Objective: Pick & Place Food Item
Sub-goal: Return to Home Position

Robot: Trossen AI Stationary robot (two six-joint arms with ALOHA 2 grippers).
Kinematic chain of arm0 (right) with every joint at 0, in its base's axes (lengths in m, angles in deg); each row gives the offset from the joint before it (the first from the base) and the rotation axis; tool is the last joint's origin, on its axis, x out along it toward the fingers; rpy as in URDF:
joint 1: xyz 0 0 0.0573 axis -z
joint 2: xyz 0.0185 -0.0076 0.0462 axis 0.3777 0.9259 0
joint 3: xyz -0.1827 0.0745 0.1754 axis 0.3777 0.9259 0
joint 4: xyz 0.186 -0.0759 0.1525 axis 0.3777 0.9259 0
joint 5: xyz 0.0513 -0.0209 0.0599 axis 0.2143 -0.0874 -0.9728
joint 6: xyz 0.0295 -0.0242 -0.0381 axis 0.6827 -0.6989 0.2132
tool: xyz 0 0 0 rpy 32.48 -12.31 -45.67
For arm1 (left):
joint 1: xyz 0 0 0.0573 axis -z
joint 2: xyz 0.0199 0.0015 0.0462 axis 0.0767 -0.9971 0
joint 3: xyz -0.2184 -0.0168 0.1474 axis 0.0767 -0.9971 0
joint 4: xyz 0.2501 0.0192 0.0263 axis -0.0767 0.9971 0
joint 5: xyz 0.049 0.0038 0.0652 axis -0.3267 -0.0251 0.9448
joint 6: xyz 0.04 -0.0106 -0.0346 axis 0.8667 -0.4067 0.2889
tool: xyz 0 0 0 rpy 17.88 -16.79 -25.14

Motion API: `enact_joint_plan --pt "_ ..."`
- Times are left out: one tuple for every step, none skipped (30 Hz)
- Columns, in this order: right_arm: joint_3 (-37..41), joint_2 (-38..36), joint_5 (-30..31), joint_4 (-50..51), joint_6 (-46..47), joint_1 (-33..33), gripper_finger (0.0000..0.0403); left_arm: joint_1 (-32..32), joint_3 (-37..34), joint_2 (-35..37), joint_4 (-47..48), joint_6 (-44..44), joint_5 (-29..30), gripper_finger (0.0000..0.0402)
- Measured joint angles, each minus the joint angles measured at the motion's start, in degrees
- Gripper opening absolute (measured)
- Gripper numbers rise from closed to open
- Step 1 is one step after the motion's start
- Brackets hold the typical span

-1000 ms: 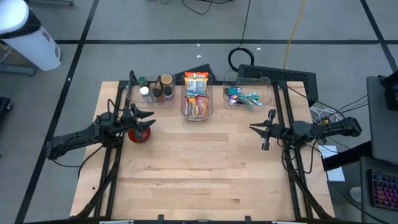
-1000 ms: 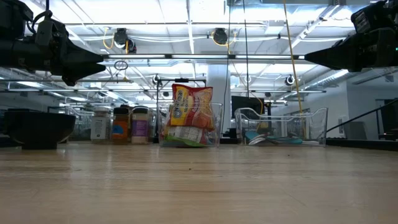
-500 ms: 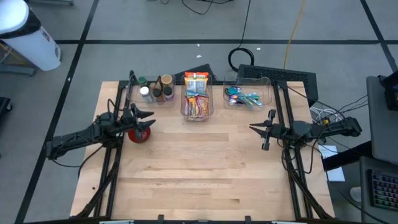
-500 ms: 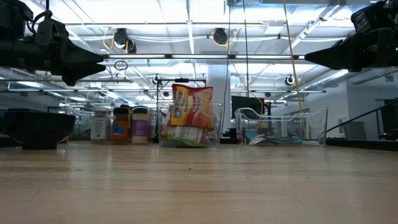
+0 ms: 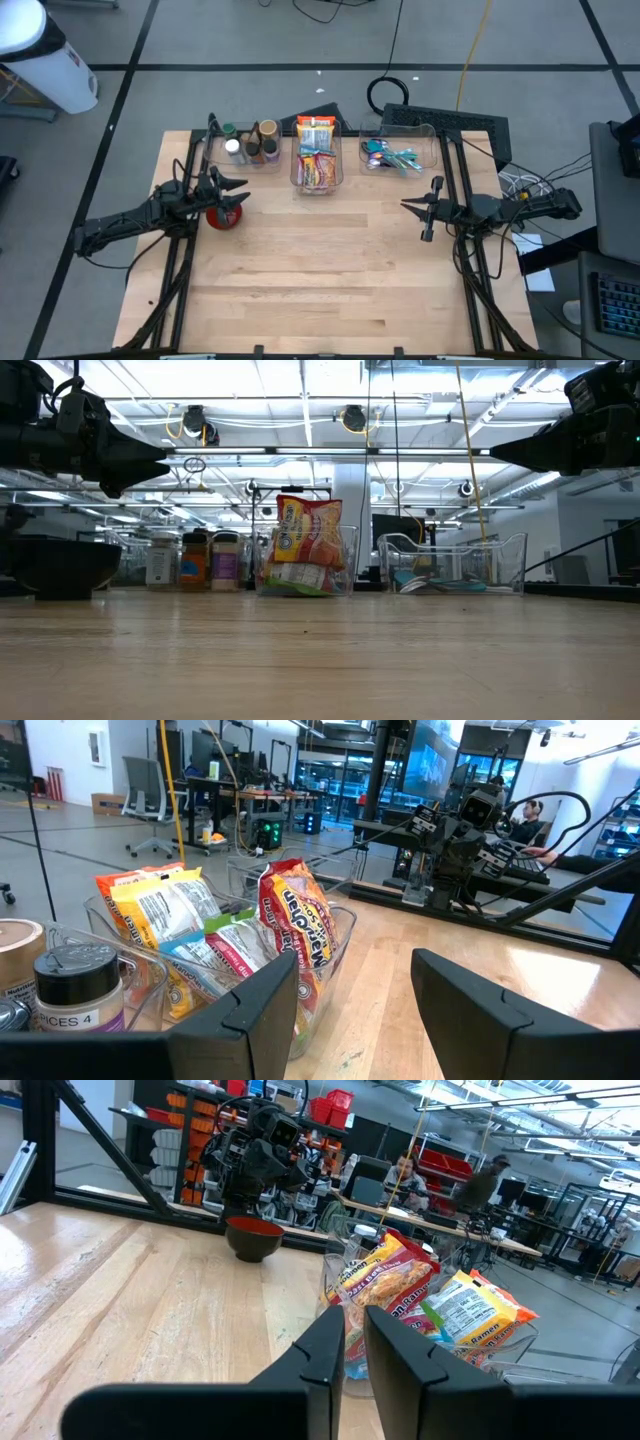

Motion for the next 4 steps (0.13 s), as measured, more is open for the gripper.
enact_joint_plan --pt "0.0 0.0 0.0 0.0 0.0 0.0 0.0034 0.0 0.0 0.0 0.0 0.0 0.0 0.0200" --pt "0.0 0.0 0.0 0.0 0.0 0.0 0.0034 0.0 0.0 0.0 0.0 0.0 0.0 0.0200" --pt "0.0 0.0 0.0 0.0 0.0 0.0 0.0034 0.0 0.0 0.0 0.0 0.0 0.0 0.0200" --pt "0.0 0.0 0.0 0.0 0.0 0.0 0.0034 0.0 0.0 0.0 0.0 0.0 0.0 0.0200"
